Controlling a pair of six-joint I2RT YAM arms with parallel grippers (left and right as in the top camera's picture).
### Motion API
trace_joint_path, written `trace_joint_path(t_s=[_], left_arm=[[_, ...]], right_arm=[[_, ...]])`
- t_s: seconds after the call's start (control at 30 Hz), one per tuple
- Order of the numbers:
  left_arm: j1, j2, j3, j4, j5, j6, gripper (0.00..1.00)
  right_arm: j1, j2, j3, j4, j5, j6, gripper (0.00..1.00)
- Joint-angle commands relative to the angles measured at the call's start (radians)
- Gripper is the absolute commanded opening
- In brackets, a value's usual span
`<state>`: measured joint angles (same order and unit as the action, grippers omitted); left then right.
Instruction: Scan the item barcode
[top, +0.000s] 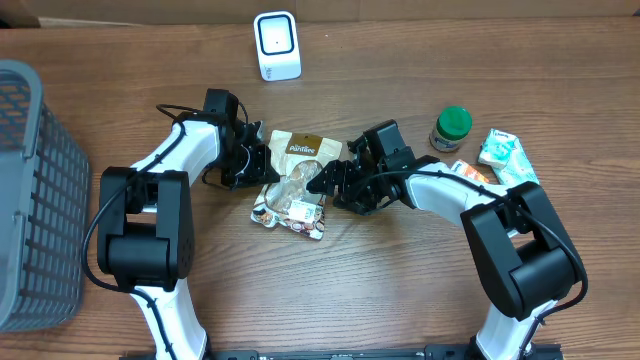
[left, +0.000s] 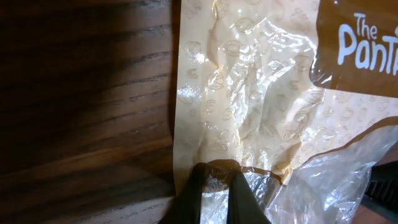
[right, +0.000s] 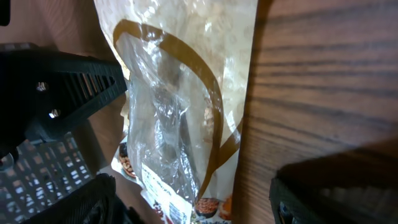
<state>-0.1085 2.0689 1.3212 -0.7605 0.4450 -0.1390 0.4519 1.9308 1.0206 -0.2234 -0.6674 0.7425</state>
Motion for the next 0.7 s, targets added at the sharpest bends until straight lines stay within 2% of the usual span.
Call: trace_joint_path(t_s=[0.0, 0.07, 0.1, 0.17, 0.3, 0.5, 0.53, 0.67], left_arm=[[-0.006, 0.117, -0.064, 0.003, -0.13, 0.019, 0.04], [-0.006, 0.117, -0.064, 0.003, -0.13, 0.019, 0.04], [-0.006, 0.117, -0.064, 0.002, -0.13, 0.019, 0.04], [-0.006, 0.117, -0.063, 0.002, -0.13, 0.011, 0.04], [0.005, 0.098, -0.03, -0.041, -0.13, 0.017, 0.04], [0.015, -0.039, 0.109, -0.181, -0.13, 0.071, 0.05], [0.015, -0.06, 0.126, -0.196, -0.13, 0.079, 0.07], [0.017, -0.192, 0.224, -0.269, -0.143, 0.095, 0.33]], right_arm=[[0.018, 0.011, -0.034, -0.002, 0.033, 0.047, 0.74], [0.028, 0.011, -0.033, 0.005, 0.033, 0.045, 0.64], [0.038, 0.009, -0.026, 0.005, 0.033, 0.011, 0.53], [0.041, -0.002, -0.011, -0.013, 0.039, -0.03, 0.49], [0.041, -0.067, 0.049, -0.146, 0.142, -0.115, 0.51], [0.06, -0.175, 0.142, -0.324, 0.23, -0.255, 0.63], [0.066, -0.18, 0.149, -0.334, 0.23, -0.26, 0.64], [0.117, -0.18, 0.159, -0.338, 0.23, -0.27, 0.64]])
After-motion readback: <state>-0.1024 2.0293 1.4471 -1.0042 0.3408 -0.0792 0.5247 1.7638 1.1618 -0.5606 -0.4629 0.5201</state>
